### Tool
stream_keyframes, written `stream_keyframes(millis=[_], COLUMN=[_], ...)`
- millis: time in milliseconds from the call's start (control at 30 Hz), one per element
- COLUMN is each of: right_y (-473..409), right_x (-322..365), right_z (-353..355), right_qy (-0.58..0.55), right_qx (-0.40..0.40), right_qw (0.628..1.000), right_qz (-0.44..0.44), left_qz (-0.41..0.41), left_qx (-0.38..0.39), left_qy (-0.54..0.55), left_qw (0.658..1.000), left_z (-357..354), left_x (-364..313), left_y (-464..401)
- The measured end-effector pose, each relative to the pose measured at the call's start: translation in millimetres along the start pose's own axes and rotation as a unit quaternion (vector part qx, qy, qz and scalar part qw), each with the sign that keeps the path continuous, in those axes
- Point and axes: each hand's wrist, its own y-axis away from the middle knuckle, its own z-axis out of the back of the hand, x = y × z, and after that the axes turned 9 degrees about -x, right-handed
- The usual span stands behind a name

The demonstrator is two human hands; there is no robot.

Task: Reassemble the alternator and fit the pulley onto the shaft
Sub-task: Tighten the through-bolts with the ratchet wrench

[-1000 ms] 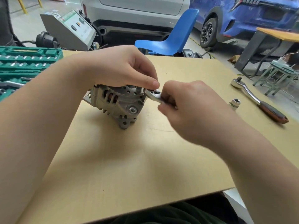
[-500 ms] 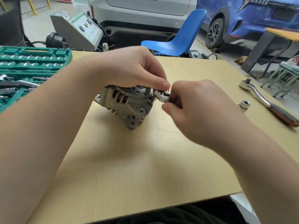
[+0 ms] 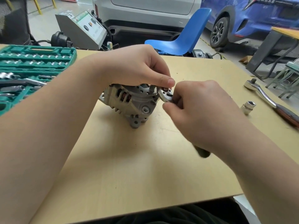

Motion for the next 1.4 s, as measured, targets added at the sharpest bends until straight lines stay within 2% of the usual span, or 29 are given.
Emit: stream_keyframes(millis=[133, 367, 567, 667, 867, 1100, 1300, 1400], right_y=[2, -22, -6, -7, -24, -4, -25, -25], right_x=[3, -16, -1, -2, -16, 1, -14, -14], right_z=[-4, 14, 3, 1, 14, -1, 10, 12], right_qy=[-0.017, 0.012, -0.023, 0.005, 0.069, 0.028, 0.080, 0.081], right_qx=[-0.026, 0.035, 0.026, 0.002, 0.024, -0.015, 0.026, 0.035], right_qw=[0.999, 0.999, 0.999, 1.000, 0.995, 0.999, 0.994, 0.994], right_qz=[-0.006, 0.003, -0.036, -0.014, 0.070, 0.006, 0.069, 0.065], left_qz=[-0.003, -0.008, -0.015, -0.014, -0.014, -0.009, -0.006, -0.016], left_qx=[0.001, 0.028, -0.003, -0.010, 0.002, -0.014, -0.001, -0.004], left_qy=[0.007, -0.004, 0.016, 0.020, 0.006, 0.034, 0.034, 0.020], left_qw=[1.000, 1.000, 1.000, 1.000, 1.000, 0.999, 0.999, 1.000], left_z=[1, 3, 1, 2, 3, 2, 4, 4], left_x=[0, -3, 0, 3, 4, 9, 11, 10], left_y=[2, 3, 2, 3, 1, -1, -2, -3])
